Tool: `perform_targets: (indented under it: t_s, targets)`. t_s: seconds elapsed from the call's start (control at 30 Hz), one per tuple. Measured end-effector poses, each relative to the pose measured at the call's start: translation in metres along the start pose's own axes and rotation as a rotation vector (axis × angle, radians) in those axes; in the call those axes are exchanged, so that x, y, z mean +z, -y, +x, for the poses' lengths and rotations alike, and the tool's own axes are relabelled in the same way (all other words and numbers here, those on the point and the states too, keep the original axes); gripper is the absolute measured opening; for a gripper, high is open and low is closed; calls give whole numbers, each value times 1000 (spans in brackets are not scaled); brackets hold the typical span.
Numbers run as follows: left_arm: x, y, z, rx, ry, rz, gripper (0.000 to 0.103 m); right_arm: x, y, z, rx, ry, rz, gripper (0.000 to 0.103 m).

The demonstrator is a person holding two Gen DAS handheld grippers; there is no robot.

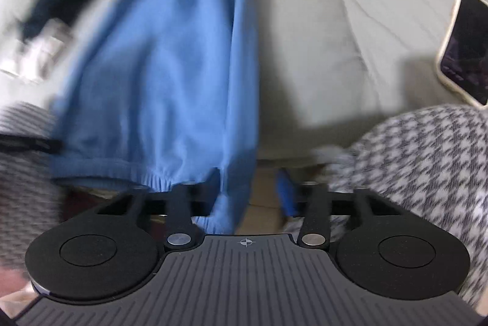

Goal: Fold clothes
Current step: 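Move to the sweatpants cuffs and grasp one cuff with the right gripper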

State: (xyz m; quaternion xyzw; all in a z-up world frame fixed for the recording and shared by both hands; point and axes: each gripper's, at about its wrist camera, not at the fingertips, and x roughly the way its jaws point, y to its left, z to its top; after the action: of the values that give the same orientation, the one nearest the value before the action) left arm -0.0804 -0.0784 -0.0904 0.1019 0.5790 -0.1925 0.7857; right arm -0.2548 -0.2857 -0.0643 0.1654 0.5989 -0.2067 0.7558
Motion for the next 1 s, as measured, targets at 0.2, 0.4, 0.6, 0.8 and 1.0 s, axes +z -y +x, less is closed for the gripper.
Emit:
perform_targets:
  t_s: [0.2,0.4,0.6,0.8,1.0]
  targets:
    - [72,2,-3,-61,286,36,51,42,4,-32,36,192,-58,61]
    - [160,30,33,-77,412,32,61,132,-26,-25,39,419,-173,61]
    - [243,26,90,-140,457,-76,68,230,-55,16,38,536,-279,58]
    - [307,18,148,-142,506,-9,65,323,-72,75,20,577,-410,48]
    - [340,15,185,-198,515,11,66,405,-83,136,-12,562,-455,48]
